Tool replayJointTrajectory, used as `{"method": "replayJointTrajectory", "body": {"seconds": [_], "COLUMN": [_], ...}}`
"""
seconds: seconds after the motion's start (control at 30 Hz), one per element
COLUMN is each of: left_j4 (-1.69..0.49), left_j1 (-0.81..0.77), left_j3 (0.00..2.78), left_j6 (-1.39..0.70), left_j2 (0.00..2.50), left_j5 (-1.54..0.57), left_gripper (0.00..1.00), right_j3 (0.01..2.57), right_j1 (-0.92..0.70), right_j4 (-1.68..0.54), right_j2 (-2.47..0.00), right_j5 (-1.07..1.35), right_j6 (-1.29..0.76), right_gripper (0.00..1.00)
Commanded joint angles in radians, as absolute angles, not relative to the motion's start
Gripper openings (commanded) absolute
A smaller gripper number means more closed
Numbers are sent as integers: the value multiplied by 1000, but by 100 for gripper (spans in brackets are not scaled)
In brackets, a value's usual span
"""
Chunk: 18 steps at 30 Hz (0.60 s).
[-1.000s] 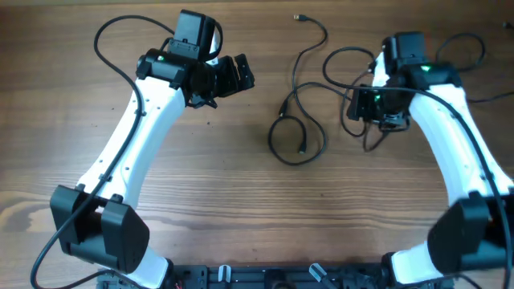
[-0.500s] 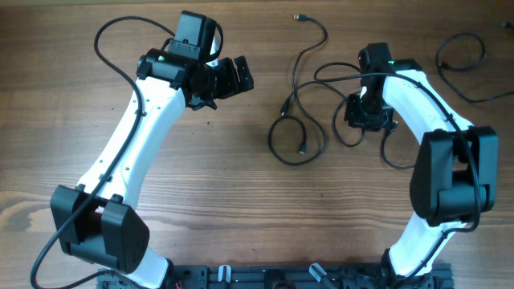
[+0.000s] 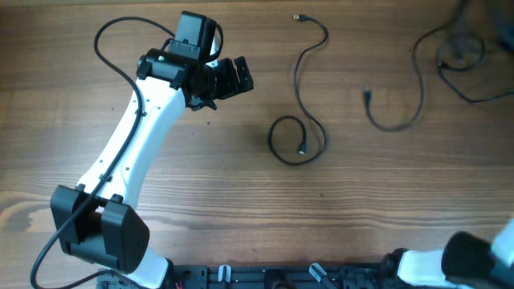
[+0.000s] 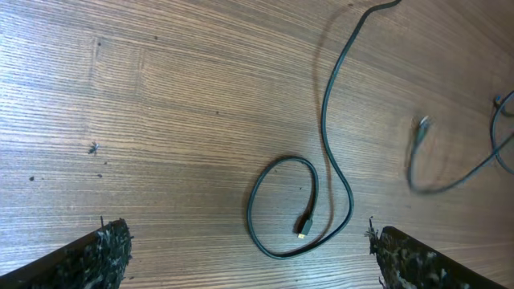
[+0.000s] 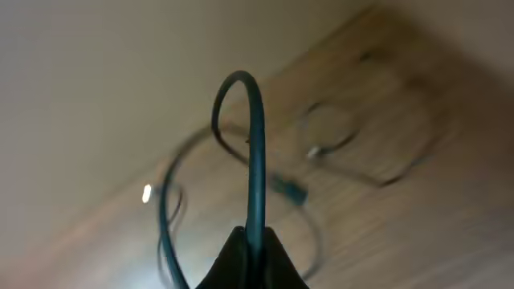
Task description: Untangle cables
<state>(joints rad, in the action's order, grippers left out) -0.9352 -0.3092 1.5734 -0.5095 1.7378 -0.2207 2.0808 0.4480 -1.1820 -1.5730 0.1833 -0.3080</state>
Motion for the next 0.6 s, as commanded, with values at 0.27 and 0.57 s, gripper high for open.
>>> {"method": "replayJointTrajectory", "body": {"seconds": [0.27, 0.57], "left_j4": [-933, -938], "left_j1": [-306, -306], "left_j3": [1571, 1571], "left_j6": [-501, -501], "left_j2": [1737, 1737], "left_j5": [-208, -208], "left_gripper": [100, 100], "right_j3": [2120, 2121], "right_j1": [839, 821], "right_j4": [-1221, -1266], "right_j2": [-1652, -1877], "right_j5": [79, 228], "right_j6": [-370, -357], "right_gripper": [4, 88]}}
